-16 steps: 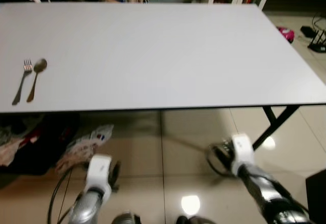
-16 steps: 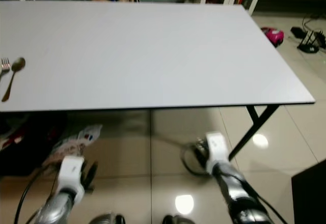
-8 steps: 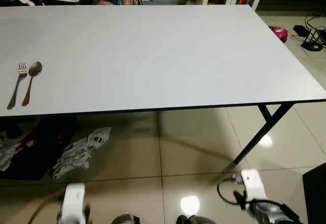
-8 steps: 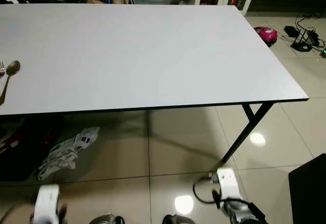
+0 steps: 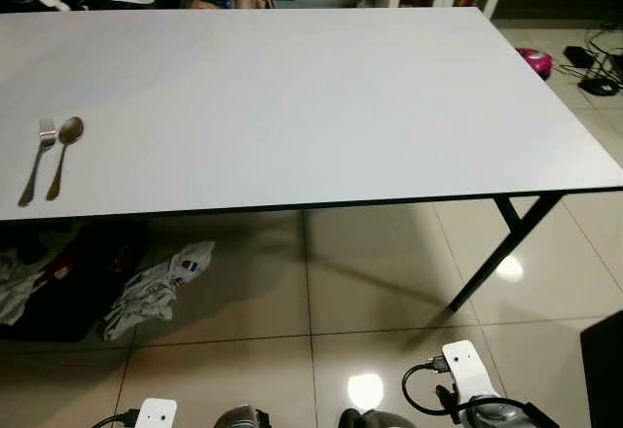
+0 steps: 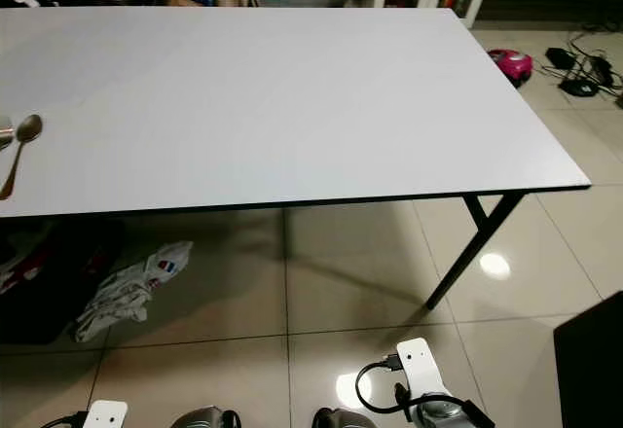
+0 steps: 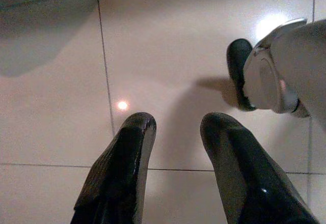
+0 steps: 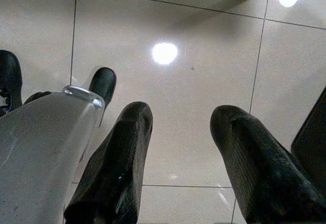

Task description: Setting the table

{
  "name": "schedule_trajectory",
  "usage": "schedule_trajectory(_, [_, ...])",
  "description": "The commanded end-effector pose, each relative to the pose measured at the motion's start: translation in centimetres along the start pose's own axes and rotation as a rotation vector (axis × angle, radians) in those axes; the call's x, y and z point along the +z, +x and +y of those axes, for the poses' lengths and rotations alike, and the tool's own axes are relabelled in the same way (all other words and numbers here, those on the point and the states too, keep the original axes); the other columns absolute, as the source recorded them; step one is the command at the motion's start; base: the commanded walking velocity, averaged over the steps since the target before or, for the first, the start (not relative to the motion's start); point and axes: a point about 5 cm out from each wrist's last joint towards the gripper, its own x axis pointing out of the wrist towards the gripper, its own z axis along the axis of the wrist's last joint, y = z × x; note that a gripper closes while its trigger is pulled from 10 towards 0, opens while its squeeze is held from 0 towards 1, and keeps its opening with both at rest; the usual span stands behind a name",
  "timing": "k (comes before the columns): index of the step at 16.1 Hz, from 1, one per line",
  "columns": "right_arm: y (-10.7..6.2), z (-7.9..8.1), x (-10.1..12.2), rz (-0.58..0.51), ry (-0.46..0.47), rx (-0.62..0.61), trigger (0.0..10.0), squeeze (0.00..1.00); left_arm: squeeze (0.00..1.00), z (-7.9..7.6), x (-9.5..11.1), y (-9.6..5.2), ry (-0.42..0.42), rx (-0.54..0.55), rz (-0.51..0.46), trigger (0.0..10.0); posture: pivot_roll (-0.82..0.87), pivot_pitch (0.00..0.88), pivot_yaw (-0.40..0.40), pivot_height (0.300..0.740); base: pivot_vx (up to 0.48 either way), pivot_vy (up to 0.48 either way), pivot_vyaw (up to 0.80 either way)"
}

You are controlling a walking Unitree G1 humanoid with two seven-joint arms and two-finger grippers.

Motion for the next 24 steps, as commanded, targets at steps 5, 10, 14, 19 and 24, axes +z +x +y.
schedule_trajectory(5, [0.0, 0.0, -0.2, 0.007, -0.002, -0.008, 10.0, 0.00, 0.00, -0.6, 0.8, 0.2, 0.056, -0.022, -0.020, 10.0, -0.10, 0.087, 0.003, 0.740, 0.000, 0.000, 0.00])
schedule_trajectory(10, [0.0, 0.1, -0.6, 0.017, -0.002, -0.009, 10.0, 0.00, 0.00, -0.8, 0.6, 0.1, 0.062, -0.033, -0.012, 10.0, -0.10, 0.081, 0.006, 0.740, 0.000, 0.000, 0.00])
schedule_trajectory(14, [0.0, 0.1, -0.6, 0.019, -0.006, -0.007, 10.0, 0.00, 0.00, -0.7, 0.7, 0.1, 0.051, -0.027, -0.016, 10.0, -0.10, 0.077, 0.002, 0.740, 0.000, 0.000, 0.00])
schedule_trajectory(19, [0.0, 0.1, -0.5, 0.020, -0.016, -0.007, 10.0, 0.00, 0.00, -0.7, 1.2, 0.2, 0.055, -0.028, -0.027, 10.0, -0.10, 0.060, -0.006, 0.740, 0.000, 0.000, 0.00])
schedule_trajectory(24, [0.0, 0.3, -0.1, 0.012, -0.018, -0.006, 10.0, 0.00, 0.00, -0.3, 2.0, 0.4, 0.079, -0.025, -0.045, 10.0, -0.11, 0.042, 0.002, 0.740, 0.000, 0.000, 0.00])
